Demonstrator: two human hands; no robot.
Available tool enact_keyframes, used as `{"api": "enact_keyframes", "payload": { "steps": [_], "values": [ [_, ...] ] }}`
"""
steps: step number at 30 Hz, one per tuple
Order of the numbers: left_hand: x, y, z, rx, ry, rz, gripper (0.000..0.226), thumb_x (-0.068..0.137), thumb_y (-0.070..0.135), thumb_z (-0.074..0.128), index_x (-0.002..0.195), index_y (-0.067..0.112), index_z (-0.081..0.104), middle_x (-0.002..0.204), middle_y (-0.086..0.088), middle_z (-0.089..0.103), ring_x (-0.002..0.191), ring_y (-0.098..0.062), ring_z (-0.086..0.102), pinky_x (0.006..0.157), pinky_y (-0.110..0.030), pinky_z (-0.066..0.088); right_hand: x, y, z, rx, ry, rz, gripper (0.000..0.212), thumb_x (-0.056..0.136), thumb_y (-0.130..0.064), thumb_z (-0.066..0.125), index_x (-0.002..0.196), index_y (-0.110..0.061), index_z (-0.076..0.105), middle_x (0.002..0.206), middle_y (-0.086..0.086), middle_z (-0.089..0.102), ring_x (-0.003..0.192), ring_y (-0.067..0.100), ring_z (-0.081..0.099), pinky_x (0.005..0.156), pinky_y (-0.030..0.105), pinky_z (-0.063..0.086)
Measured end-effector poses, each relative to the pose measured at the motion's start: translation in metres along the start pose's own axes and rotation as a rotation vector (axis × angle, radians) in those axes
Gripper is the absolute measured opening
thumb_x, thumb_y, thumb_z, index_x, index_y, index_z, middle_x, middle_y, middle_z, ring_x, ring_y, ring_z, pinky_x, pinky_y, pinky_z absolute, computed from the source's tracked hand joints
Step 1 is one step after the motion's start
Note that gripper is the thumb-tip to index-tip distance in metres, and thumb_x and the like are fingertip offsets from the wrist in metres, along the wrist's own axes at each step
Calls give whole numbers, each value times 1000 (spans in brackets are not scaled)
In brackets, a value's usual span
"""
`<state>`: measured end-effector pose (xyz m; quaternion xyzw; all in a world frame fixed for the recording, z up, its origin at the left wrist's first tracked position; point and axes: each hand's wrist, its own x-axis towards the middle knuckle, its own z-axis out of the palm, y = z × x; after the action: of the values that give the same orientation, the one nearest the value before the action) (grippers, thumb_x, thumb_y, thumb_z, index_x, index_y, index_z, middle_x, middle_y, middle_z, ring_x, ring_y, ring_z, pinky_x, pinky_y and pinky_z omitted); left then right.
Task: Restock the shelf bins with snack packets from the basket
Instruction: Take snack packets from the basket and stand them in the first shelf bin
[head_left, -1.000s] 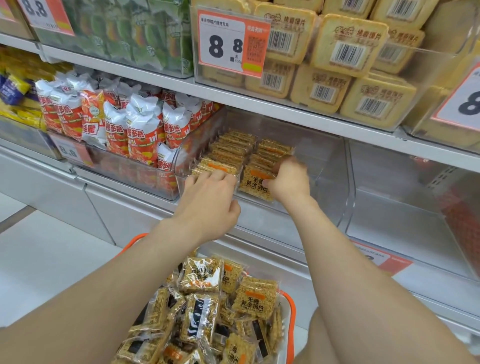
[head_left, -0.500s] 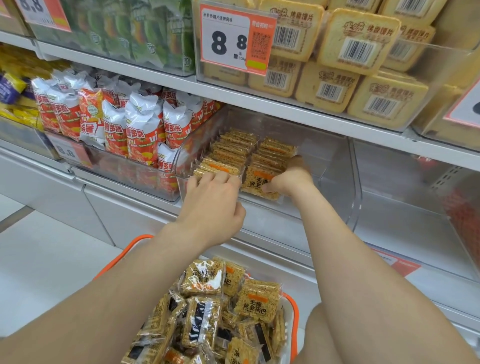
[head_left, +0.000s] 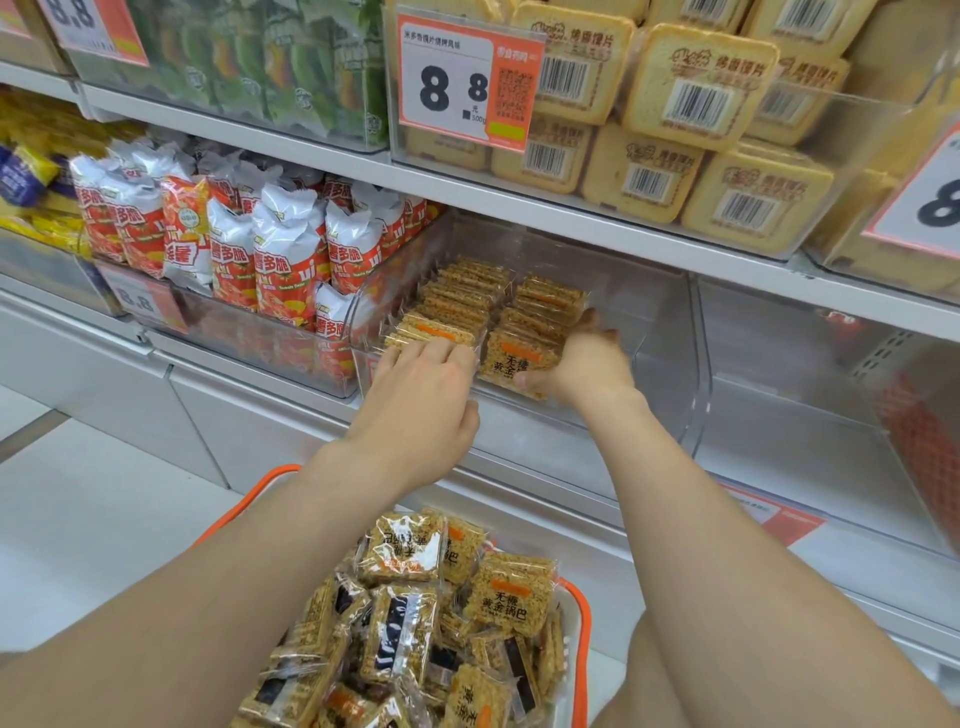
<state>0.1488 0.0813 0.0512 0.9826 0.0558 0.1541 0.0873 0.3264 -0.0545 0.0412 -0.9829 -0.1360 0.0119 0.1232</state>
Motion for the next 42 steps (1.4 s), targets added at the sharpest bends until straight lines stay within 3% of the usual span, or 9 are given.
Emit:
{"api": "enact_keyframes", "payload": {
  "steps": [3,8,11,15,21,24,31,36,42],
  "values": [
    [-6,-1,-3,-25,58,36,30,95,21,59,124,16,55,120,-5,54,108,-28,50,93,-40,44,-16,-7,-12,-11,105,-26,107,71,-66,85,147,-6,41,135,18,49,123,41,53,92,48,54],
    [-20,2,-11,71,216,16,24,82,17,68,98,17,50,100,-4,50,91,-29,45,71,-44,46,-68,-29,-36,196,322,-343,19,95,-20,63,110,-12,69,109,13,66,103,34,63,84,42,55],
    [-31,-2,-11,67,25,-76,15,87,25,65,92,18,53,89,-2,61,87,-32,60,69,-42,51,-104,-40,-39,309,267,-469,21,87,-16,54,93,-20,74,88,0,74,86,25,68,77,40,58],
    [-46,-9,1,144,-341,-156,12,91,29,62,101,23,62,99,-4,66,91,-31,66,69,-37,52,-137,-46,-23,157,14,-608,22,80,-19,52,85,-23,73,76,0,71,71,23,66,64,40,60],
    [-63,-24,57,290,-700,-12,41,98,14,54,138,21,53,135,-6,59,116,-30,63,91,-44,55,-149,-48,-6,-168,-295,-579,10,91,-9,54,85,-16,59,86,6,57,72,26,56,58,32,42],
    [-69,-23,81,285,-812,61,59,97,4,54,153,17,40,144,-10,50,128,-33,56,98,-45,50,-149,-48,-7,-268,-409,-549,23,95,-8,53,76,-16,43,83,6,48,65,22,48,54,32,36],
    [-72,-25,110,363,-857,51,79,95,5,66,160,4,21,158,-20,34,149,-40,33,120,-50,37,-142,-53,-5,-316,-569,-502,20,96,-8,53,77,-12,46,81,8,49,64,27,48,54,33,39],
    [-64,-26,115,352,-780,-5,71,95,17,70,154,10,31,142,-17,38,124,-38,56,100,-45,52,-135,-54,-4,-293,-612,-513,19,98,-14,51,111,-8,64,95,9,62,75,28,60,63,35,50],
    [-54,-23,94,173,-775,-76,53,104,26,62,152,21,39,141,-6,53,123,-30,61,94,-45,56,-134,-48,-11,-278,-523,-506,28,95,-7,52,69,-12,44,71,6,46,60,25,43,53,30,34]
  ]
}}
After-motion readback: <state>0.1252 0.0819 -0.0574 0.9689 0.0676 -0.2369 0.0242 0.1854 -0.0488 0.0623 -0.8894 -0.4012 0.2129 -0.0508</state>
